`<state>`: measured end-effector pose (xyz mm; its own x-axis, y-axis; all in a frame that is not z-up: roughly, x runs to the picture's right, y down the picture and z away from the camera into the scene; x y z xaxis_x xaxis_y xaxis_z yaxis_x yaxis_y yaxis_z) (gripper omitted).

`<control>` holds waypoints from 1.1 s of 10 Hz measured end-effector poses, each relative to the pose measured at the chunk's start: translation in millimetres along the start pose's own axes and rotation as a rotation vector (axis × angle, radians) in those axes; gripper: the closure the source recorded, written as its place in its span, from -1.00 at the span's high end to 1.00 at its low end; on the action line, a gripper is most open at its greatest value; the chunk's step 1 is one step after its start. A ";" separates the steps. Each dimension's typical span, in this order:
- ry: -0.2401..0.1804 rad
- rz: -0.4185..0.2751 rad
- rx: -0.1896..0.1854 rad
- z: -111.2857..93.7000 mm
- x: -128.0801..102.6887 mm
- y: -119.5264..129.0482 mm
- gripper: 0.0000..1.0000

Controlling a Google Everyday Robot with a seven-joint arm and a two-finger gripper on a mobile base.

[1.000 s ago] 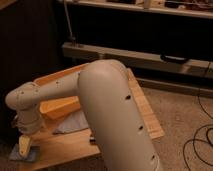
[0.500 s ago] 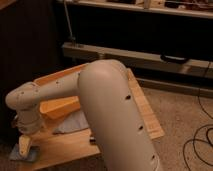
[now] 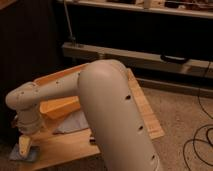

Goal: Place fork in tray

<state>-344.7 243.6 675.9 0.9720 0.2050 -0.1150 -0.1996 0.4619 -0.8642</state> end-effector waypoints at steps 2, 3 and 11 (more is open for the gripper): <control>-0.015 0.029 -0.003 0.2 6.2 -3.9 0.60; -0.043 0.070 0.002 -3.9 18.0 -11.1 0.60; -0.178 0.421 0.200 -105.5 219.3 -53.2 0.60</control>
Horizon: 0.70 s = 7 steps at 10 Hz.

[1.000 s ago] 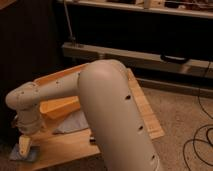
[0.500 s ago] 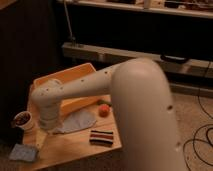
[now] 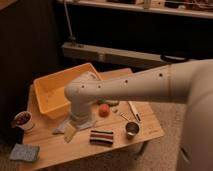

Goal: Place fork in tray

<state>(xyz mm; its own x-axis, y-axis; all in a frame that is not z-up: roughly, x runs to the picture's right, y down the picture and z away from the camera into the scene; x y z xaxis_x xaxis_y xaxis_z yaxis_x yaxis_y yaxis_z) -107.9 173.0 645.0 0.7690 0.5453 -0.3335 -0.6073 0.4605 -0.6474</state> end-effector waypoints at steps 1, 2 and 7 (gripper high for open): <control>-0.005 0.053 0.029 -17.1 25.9 -13.4 0.60; -0.008 0.092 0.045 -28.0 43.1 -22.3 0.60; -0.004 0.253 0.053 -57.2 115.9 -67.9 0.60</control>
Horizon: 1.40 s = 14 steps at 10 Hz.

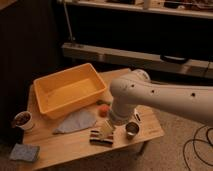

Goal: Place fork in tray

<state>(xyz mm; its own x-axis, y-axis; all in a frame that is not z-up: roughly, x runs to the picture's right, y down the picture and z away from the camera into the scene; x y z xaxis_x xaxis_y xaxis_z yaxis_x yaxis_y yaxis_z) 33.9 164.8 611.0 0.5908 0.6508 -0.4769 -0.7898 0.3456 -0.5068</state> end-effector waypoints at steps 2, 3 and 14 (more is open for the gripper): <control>-0.002 0.000 0.000 -0.3 -0.6 0.2 0.60; -0.002 0.000 0.000 -0.3 -0.5 0.0 0.60; -0.138 0.174 0.097 -60.2 10.5 -180.3 0.60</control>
<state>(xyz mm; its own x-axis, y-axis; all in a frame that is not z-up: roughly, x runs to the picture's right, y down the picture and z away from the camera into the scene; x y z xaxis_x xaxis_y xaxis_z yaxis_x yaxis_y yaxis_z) 192.5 68.7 654.1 0.4214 0.7900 -0.4454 -0.8938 0.2788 -0.3512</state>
